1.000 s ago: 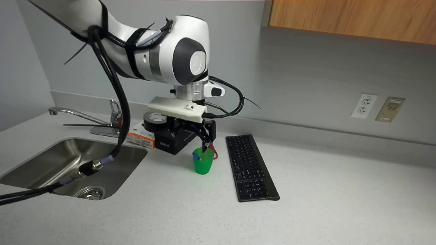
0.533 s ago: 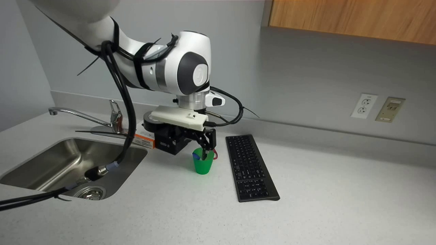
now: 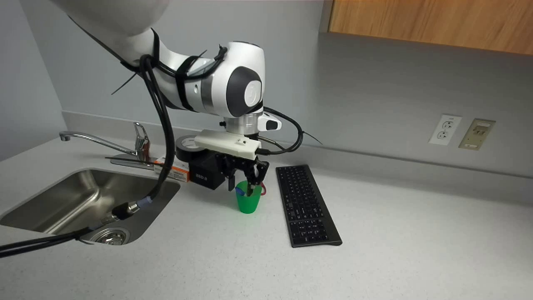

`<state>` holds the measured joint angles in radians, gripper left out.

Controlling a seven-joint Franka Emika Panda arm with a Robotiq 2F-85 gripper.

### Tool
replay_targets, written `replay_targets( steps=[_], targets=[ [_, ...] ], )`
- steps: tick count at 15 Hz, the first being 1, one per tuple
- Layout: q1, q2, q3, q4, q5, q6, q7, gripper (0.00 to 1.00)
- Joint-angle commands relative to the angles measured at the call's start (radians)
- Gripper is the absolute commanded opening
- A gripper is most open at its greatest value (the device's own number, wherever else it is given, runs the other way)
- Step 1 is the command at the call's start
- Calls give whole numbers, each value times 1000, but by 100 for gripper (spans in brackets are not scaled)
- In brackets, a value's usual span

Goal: Take the pen out of the cup and put it on the counter

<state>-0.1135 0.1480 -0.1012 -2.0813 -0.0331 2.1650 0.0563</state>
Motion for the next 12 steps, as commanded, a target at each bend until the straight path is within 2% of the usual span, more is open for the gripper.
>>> replay_targets(
  steps=[1,4,5,8,12],
  targets=[
    [0,46,-7,59,12,-18,18,26],
    [-2,60,-8,76,15,-24,20,4],
    [-3,56,-9,78,17,-25,18,0],
    [-7,15,-12,60,24,-27,2,4],
    [-3,-140,-8,-56,25,27,-49,4]
  ],
)
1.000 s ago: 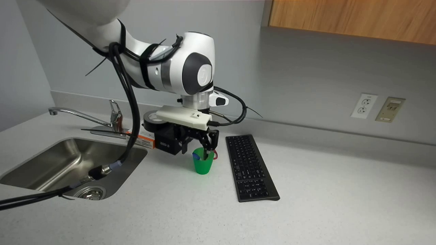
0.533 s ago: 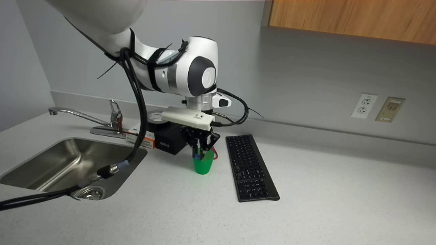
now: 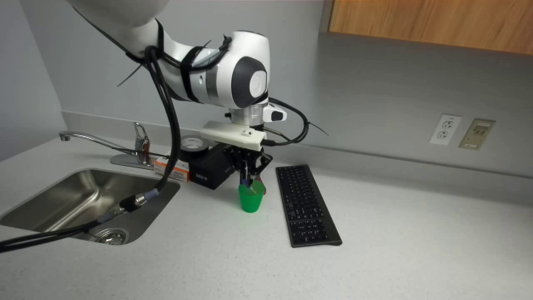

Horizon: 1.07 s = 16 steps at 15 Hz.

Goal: Take the pen out of the cup and put it on the counter

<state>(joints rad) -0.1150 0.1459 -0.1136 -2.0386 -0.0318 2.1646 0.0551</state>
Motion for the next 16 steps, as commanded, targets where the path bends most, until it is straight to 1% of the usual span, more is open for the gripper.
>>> replay_targets(
  steps=[1,3,5,7,9,10,12,14,16],
  targets=[
    [4,-195,9,-142,16,46,-64,4],
    [15,-302,19,-225,9,87,-109,4],
    [30,-380,34,-294,11,126,-143,4],
    [56,-408,59,-339,15,161,-147,4],
    [83,-369,93,-361,5,244,-112,4],
    [92,-340,110,-371,-5,304,-89,4],
    [99,-250,138,-368,-40,396,-53,4],
    [99,-164,155,-356,-91,443,-24,4],
    [101,-86,155,-336,-159,461,9,4]
  ],
)
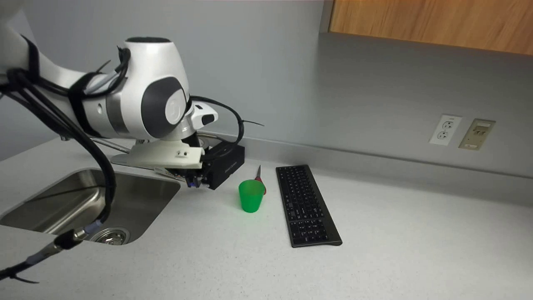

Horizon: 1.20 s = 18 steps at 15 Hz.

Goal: Take the pen out of the cup and put it on the counter

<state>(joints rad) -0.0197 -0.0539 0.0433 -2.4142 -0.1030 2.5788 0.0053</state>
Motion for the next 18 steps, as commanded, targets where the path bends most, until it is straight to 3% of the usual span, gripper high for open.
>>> replay_targets(
  steps=[1,4,5,7,13,18],
  targets=[
    [11,140,-8,46,-115,45,72,4],
    [26,196,-21,71,-144,22,78,4],
    [29,203,-21,77,-140,9,68,42],
    [34,216,-25,87,-138,5,70,50],
    [47,228,-34,102,-142,3,81,96],
    [53,227,-41,120,-141,-21,81,100]
  ],
)
